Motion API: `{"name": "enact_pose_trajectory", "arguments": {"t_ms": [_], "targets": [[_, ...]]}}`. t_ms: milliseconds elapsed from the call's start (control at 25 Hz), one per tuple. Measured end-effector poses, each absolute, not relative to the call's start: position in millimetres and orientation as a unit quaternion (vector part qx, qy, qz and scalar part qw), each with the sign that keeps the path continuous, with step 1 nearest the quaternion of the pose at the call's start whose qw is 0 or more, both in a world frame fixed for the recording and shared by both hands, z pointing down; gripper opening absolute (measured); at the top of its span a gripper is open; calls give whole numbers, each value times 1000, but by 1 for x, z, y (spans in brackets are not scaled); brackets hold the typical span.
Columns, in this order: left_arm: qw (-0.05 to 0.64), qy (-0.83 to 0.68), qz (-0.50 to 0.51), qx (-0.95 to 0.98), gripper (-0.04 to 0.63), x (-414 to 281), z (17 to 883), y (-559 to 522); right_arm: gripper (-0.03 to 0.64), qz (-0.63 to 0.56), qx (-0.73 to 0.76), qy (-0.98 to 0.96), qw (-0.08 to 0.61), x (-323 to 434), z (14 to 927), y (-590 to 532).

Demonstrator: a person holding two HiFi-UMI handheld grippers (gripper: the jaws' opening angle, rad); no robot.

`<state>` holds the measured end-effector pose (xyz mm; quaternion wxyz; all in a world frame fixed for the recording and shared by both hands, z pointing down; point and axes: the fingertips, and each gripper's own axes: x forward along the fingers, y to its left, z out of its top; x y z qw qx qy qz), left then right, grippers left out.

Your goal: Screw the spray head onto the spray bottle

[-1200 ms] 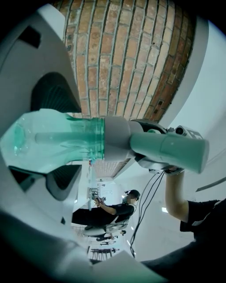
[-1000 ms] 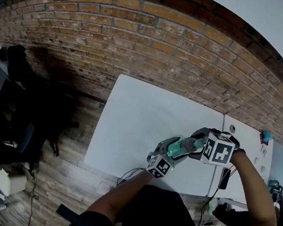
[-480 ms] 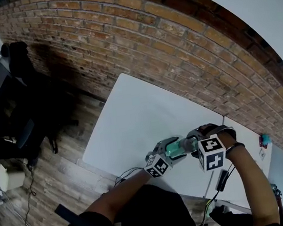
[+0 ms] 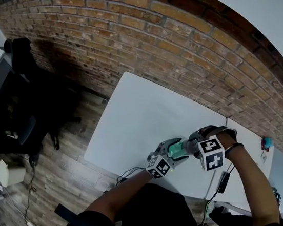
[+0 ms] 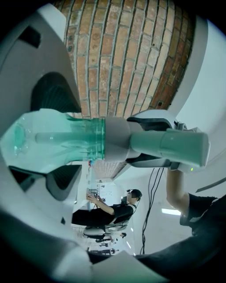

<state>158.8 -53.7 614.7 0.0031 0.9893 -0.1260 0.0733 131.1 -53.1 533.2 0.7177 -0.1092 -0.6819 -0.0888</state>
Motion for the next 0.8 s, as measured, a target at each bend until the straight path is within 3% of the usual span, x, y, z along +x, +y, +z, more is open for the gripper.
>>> {"name": "enact_pose_trajectory", "arguments": {"t_ms": [520,800], "targets": [[4,-126,72,989,350,158,614,-53,262,19,-23,-717,696,130,533,-54],[5,-124,73,990,350,159,614,-54,262,112,74,-753,644,129,531,-59]]}}
